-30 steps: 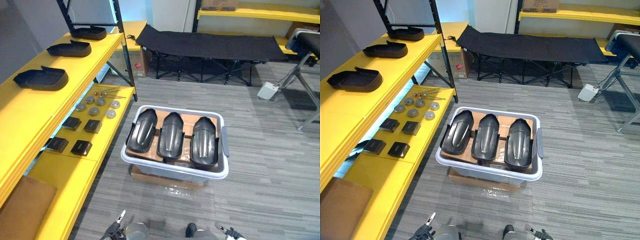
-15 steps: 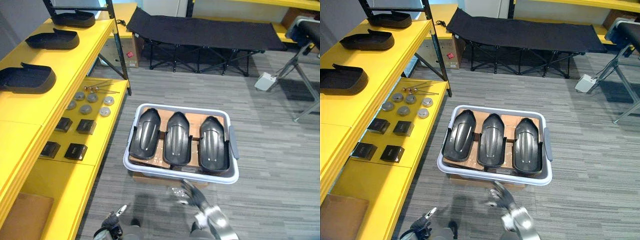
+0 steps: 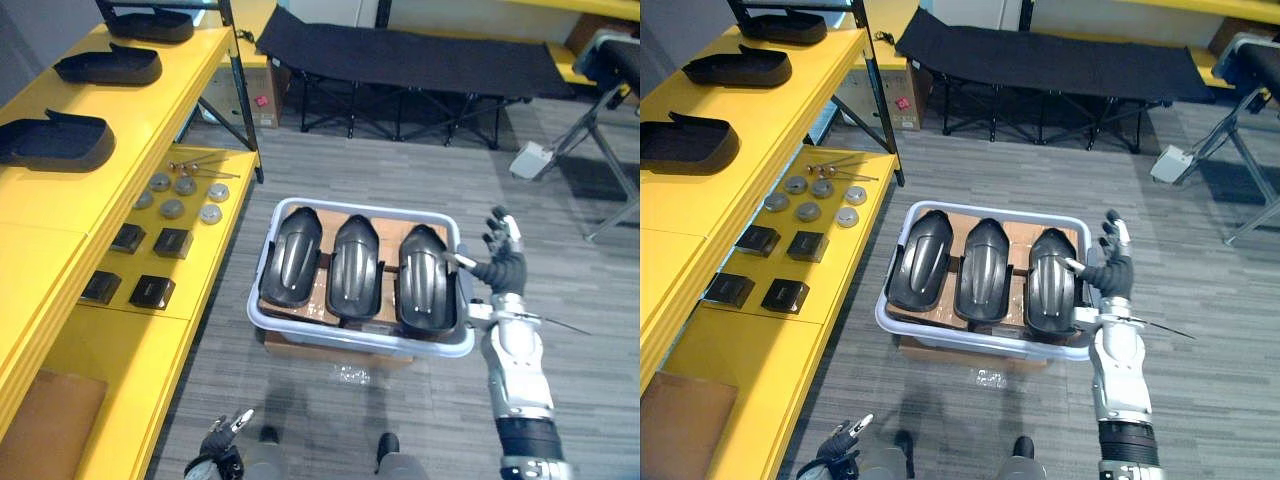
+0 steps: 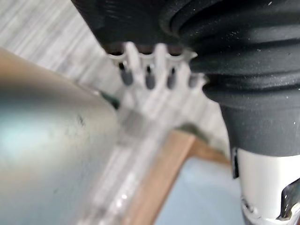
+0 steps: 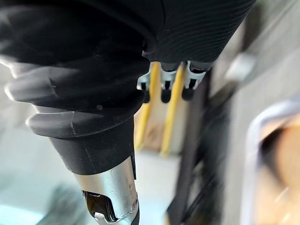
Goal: Walk over and take plastic housings, then place them on the shelf
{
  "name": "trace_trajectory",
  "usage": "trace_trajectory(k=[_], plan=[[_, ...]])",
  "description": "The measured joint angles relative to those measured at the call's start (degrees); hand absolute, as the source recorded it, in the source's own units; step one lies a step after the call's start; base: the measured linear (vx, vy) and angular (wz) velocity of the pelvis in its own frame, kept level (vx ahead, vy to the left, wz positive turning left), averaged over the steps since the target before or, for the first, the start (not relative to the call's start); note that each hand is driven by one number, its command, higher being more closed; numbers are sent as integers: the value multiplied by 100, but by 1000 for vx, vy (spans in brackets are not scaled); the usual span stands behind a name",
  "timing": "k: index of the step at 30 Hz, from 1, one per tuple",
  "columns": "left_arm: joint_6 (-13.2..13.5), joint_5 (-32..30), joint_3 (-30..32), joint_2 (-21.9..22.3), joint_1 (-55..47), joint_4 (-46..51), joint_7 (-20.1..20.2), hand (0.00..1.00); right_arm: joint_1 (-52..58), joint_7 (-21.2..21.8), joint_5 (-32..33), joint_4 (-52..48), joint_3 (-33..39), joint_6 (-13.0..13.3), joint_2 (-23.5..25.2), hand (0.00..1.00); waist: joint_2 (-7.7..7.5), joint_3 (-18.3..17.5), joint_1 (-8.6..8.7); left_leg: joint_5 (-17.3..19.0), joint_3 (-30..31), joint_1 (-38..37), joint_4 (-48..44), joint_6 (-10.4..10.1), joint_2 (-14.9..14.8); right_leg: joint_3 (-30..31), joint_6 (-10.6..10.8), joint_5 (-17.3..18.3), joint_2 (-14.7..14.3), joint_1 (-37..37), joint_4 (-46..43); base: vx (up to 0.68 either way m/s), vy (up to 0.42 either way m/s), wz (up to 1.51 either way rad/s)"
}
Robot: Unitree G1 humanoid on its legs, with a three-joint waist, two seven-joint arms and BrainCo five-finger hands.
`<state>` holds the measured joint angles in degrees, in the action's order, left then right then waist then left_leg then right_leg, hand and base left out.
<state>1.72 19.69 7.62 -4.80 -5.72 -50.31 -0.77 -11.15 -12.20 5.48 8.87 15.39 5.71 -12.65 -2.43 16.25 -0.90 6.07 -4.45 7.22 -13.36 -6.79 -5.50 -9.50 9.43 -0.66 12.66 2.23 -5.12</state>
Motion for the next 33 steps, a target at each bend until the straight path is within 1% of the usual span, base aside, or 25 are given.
trace_trajectory(k=[2, 3, 4, 6, 7, 8, 9, 11, 12, 14, 17, 18, 19, 21, 22, 24, 25, 28, 31, 33], plan=[[86, 0, -1, -19, 90, 30, 24, 0, -154, -189, 106, 231, 207, -55, -66, 0, -16, 200, 3, 2, 63, 146, -123, 2, -2, -7, -2, 1, -2, 87, -70, -117, 10, 10], [124, 0, -3, -54, 164, 65, 64, 0, -311, -316, 197, 468, 286, -150, -170, 0, -55, 337, -3, 2, 82, 253, -192, 3, -5, 0, -5, 3, -1, 191, -141, -114, 11, 7], [158, 7, -9, -81, 216, 117, 95, 0, -464, -407, 237, 660, 350, -183, -258, 0, -82, 457, -8, 7, 95, 351, -277, 10, -12, 3, -6, 3, -3, 266, -183, -133, 14, 6], [248, 25, -163, -153, 389, 231, 119, 0, -874, -684, 313, 1103, 657, -183, -525, 0, -109, 731, -27, 32, 157, 717, -527, 50, -13, 5, -7, 2, 2, 552, -338, -116, 20, 8], [277, 47, -202, -154, 432, 237, 127, 0, -975, -729, 326, 1231, 713, -180, -609, 0, -112, 777, -33, 37, 170, 809, -591, 59, -10, 5, -7, 2, 7, 629, -386, -91, 27, 10], [322, 64, -237, -159, 508, 236, 130, 0, -1158, -796, 333, 1528, 759, -178, -805, 0, -104, 794, -36, 54, 211, 1039, -731, 86, -5, 0, -6, 0, 14, 814, -488, -64, 23, 9], [327, 71, -246, -159, 547, 229, 130, 0, -1263, -802, 334, 1692, 778, -178, -907, 0, -91, 806, -41, 62, 234, 1141, -796, 96, -5, -3, -7, 0, 17, 903, -543, -61, 28, 11], [360, 133, -374, -163, 678, 210, 119, 0, -1665, -944, 430, 2226, 797, -179, -1282, 0, -29, 855, -102, 95, 274, 1483, -1033, 136, -4, -12, -7, 1, 24, 1180, -694, -50, 28, 7], [363, 192, -402, -159, 718, 209, 118, 0, -1774, -970, 498, 2325, 797, -179, -1365, 0, 2, 887, -124, 109, 287, 1539, -1093, 142, -5, -14, -8, 1, 23, 1223, -735, -56, 31, 6], [377, 292, -496, -133, 872, 198, 99, 0, -2196, -1142, 557, 2722, 783, -195, -1697, 0, 139, 1030, -156, 186, 409, 1820, -1367, 153, -4, -41, -18, 63, 32, 1441, -993, -63, 33, 12], [412, 470, -532, -138, 994, 187, 88, 0, -2458, -1324, 608, 2987, 780, -270, -1807, 0, 184, 1101, -235, 213, 449, 2131, -1572, 154, 2, -20, -23, 206, 70, 1806, -1388, -84, 25, 7], [418, 511, -554, -135, 1036, 190, 88, 0, -2464, -1398, 607, 3023, 735, -387, -1807, 0, 195, 1124, -283, 222, 457, 2196, -1638, 148, 1, -1, -37, 272, 86, 1917, -1549, -67, -1, 1], [428, 522, -554, -133, 1054, 198, 88, 0, -2464, -1434, 607, 3028, 695, -427, -1809, 0, 197, 1157, -299, 223, 456, 2196, -1654, 147, 3, 12, -37, 302, 100, 1947, -1630, -92, -12, 2], [450, 572, -553, -111, 1087, 204, 88, 0, -2496, -1439, 608, 3027, 627, -535, -1810, 0, 236, 1197, -301, 241, 462, 2299, -1724, 139, 8, 29, -53, 423, 145, 2141, -1904, -69, -18, 1], [453, 655, -551, -111, 1088, 204, 88, 0, -2524, -1437, 608, 3027, 627, -593, -1815, 0, 236, 1200, -305, 233, 460, 2326, -1722, 129, 10, 34, -61, 433, 159, 2206, -1952, -44, -19, -2], [481, 769, -551, -75, 1105, 215, 93, 0, -2566, -1414, 608, 3016, 594, -705, -1915, 0, 306, 1249, -316, 206, 464, 2430, -1730, 98, 5, 43, -81, 466, 169, 2368, -2080, -40, -34, -1], [509, 848, -551, -63, 1105, 215, 95, 0, -2586, -1402, 608, 3011, 541, -772, -1949, 0, 313, 1250, -325, 197, 470, 2476, -1735, 91, 4, 63, -81, 496, 182, 2456, -2151, -35, -51, -2], [579, 975, -546, -18, 1113, 238, 98, 0, -2700, -1388, 604, 2990, 348, -1093, -2008, 0, 381, 1292, -319, 198, 515, 2632, -1881, 85, -22, 78, -106, 615, 198, 2668, -2428, -14, -46, 2], [617, 1150, -530, 14, 1120, 263, 100, 0, -2852, -1361, 602, 2987, 127, -1306, -2046, 0, 396, 1295, -343, 198, 524, 2776, -1965, 82, -32, 82, -127, 667, 215, 2855, -2606, 1, -38, 3], [663, 1203, -508, 50, 1120, 299, 101, 0, -2913, -1332, 603, 2987, 28, -1373, -2069, 0, 419, 1310, -374, 215, 546, 2844, -2048, 74, -38, 76, -132, 720, 223, 2920, -2717, 0, -27, 4]])
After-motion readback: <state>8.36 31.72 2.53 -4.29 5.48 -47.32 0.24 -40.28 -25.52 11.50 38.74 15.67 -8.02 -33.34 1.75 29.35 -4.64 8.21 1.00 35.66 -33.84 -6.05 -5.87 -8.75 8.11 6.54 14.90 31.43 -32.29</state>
